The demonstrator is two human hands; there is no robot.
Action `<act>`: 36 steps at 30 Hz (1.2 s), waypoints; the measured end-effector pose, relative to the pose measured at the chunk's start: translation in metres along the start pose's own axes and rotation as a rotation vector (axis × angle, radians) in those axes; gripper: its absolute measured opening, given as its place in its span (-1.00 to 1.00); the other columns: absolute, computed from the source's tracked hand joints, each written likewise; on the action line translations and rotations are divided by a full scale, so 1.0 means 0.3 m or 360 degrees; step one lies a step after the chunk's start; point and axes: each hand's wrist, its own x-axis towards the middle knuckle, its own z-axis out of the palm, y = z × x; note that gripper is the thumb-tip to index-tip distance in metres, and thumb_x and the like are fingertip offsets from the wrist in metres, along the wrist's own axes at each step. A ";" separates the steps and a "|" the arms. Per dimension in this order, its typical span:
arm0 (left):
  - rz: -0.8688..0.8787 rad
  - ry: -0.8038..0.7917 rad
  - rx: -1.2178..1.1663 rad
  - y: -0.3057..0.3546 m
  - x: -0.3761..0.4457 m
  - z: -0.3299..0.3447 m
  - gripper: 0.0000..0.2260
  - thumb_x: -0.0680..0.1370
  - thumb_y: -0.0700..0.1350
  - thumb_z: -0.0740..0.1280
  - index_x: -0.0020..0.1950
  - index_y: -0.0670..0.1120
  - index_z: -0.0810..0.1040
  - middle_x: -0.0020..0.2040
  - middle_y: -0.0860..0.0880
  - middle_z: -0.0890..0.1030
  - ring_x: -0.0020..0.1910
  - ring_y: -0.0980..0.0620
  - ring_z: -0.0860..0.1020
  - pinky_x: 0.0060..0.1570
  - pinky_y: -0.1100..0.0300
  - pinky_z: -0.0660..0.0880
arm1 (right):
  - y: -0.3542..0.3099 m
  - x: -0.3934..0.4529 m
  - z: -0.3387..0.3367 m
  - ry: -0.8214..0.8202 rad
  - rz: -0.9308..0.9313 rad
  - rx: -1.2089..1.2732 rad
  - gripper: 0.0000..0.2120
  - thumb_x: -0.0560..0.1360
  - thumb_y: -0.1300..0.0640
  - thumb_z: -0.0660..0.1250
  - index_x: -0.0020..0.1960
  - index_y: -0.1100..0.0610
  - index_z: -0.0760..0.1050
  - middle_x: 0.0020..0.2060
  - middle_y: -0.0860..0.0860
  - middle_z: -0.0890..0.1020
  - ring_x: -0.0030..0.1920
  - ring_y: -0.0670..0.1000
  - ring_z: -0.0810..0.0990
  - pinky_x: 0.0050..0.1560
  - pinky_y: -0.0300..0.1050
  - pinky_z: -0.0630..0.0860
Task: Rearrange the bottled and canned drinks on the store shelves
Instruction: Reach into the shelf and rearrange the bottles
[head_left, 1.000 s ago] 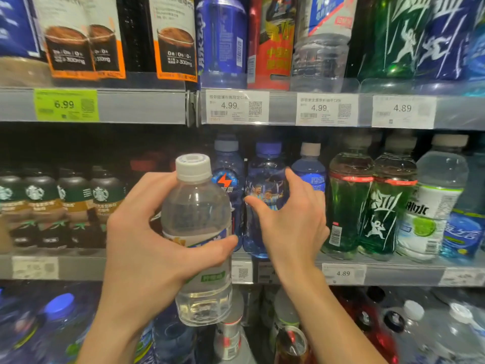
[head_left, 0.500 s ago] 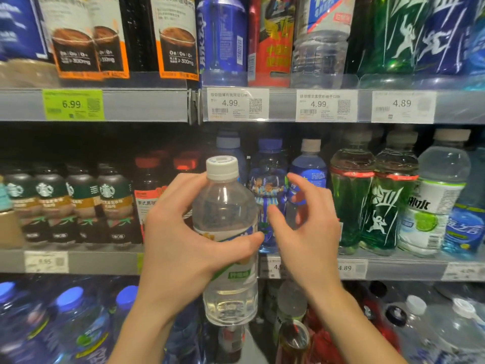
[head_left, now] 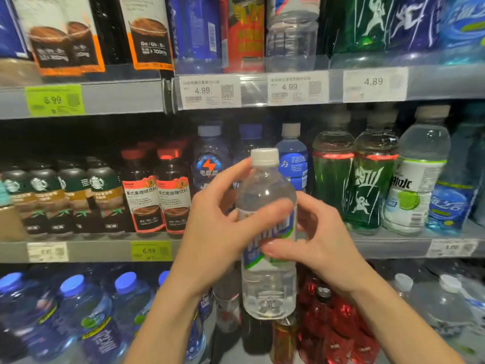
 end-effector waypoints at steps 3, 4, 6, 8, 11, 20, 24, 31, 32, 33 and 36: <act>-0.0111 -0.0210 -0.0182 -0.018 -0.002 0.004 -0.33 0.33 0.05 0.52 0.43 0.04 0.44 0.29 0.21 0.60 0.29 0.24 0.55 0.06 0.41 0.52 | 0.014 -0.004 -0.051 0.0019 -0.0014 0.0035 -0.42 0.22 0.15 0.62 0.22 0.12 0.59 0.08 0.00 0.73 0.10 -0.02 0.69 0.14 -0.16 0.55; -0.0114 -0.0303 -0.0145 -0.025 -0.003 0.009 -0.32 0.35 0.02 0.51 0.46 0.02 0.42 0.32 0.15 0.60 0.31 0.18 0.54 0.08 0.37 0.52 | 0.018 -0.003 -0.063 0.0022 -0.0011 0.0051 -0.41 0.22 0.12 0.61 0.23 0.12 0.59 0.09 0.01 0.73 0.12 -0.01 0.69 0.15 -0.15 0.55; -0.0090 -0.0429 -0.0070 -0.034 -0.004 0.029 -0.32 0.39 -0.08 0.54 0.48 -0.02 0.40 0.33 0.03 0.60 0.30 0.05 0.58 0.10 0.27 0.56 | 0.027 -0.004 -0.086 0.0034 0.0001 0.0113 -0.40 0.22 0.10 0.59 0.24 0.12 0.58 0.11 0.03 0.72 0.14 0.00 0.68 0.15 -0.15 0.55; -0.0081 -0.0439 -0.0070 -0.044 0.000 0.047 -0.29 0.40 -0.18 0.57 0.49 -0.03 0.38 0.32 0.01 0.60 0.27 0.01 0.60 0.08 0.22 0.58 | 0.030 -0.005 -0.103 0.0035 0.0011 0.0154 -0.39 0.21 0.08 0.59 0.24 0.11 0.58 0.11 0.03 0.72 0.14 0.02 0.68 0.14 -0.13 0.56; -0.0074 -0.0399 -0.0151 -0.051 0.014 0.069 -0.32 0.41 -0.10 0.53 0.49 -0.04 0.38 0.33 0.02 0.60 0.28 0.04 0.59 0.10 0.24 0.58 | 0.037 -0.008 -0.122 0.0044 0.0022 0.0212 -0.44 0.19 0.09 0.59 0.18 0.08 0.62 0.07 0.04 0.73 0.09 0.00 0.69 0.13 -0.10 0.55; -0.0090 -0.0288 -0.0360 -0.075 0.042 0.157 -0.68 0.50 0.04 0.40 0.22 0.00 0.64 0.16 -0.01 0.69 0.12 0.04 0.67 -0.03 0.24 0.60 | 0.089 -0.004 -0.180 0.0108 0.0130 0.0387 -0.19 0.12 -0.37 0.59 0.19 0.13 0.61 0.10 0.08 0.72 0.11 0.04 0.69 0.09 -0.08 0.61; -0.0104 -0.0271 -0.0384 -0.083 0.051 0.181 -0.60 0.43 0.27 0.44 0.19 0.10 0.66 0.15 -0.01 0.70 0.10 0.04 0.67 -0.06 0.20 0.61 | 0.108 -0.011 -0.207 0.0109 0.0121 0.0341 -0.29 0.10 -0.03 0.60 0.20 0.18 0.59 0.08 0.05 0.73 0.09 -0.04 0.69 0.05 -0.15 0.61; -0.0077 -0.0284 -0.0421 -0.085 0.069 0.274 -0.74 0.49 0.14 0.40 0.14 0.13 0.68 0.09 0.03 0.71 0.06 0.07 0.67 -0.08 0.17 0.62 | 0.065 -0.056 -0.294 0.0074 0.0254 0.0375 -0.24 0.25 -0.42 0.48 0.28 0.04 0.60 0.13 0.08 0.71 0.13 0.13 0.68 0.02 0.31 0.62; -0.0078 -0.0283 -0.0453 -0.081 0.071 0.288 -0.74 0.49 0.13 0.42 0.15 0.12 0.68 0.09 0.03 0.71 0.06 0.08 0.67 -0.07 0.19 0.62 | 0.045 -0.065 -0.310 0.0056 0.0265 0.0386 -0.31 0.30 -0.37 0.50 0.28 0.03 0.61 0.15 0.08 0.70 0.18 0.19 0.67 0.07 0.34 0.60; -0.0076 -0.0286 -0.0487 -0.077 0.070 0.300 -0.71 0.49 0.14 0.43 0.17 0.10 0.67 0.11 0.03 0.71 0.08 0.08 0.67 -0.05 0.21 0.61 | 0.025 -0.075 -0.326 0.0053 0.0253 0.0392 -0.44 0.36 -0.22 0.54 0.25 0.06 0.62 0.15 0.05 0.71 0.18 0.11 0.67 0.08 0.13 0.63; -0.0090 -0.0289 -0.0510 -0.047 0.074 0.345 -0.64 0.52 0.04 0.42 0.27 -0.05 0.60 0.18 0.00 0.69 0.16 0.05 0.65 0.02 0.24 0.58 | -0.056 -0.085 -0.365 0.0047 0.0237 0.0340 -0.64 0.43 0.14 0.52 0.21 0.10 0.60 0.08 -0.05 0.72 0.11 -0.11 0.67 0.06 -0.28 0.55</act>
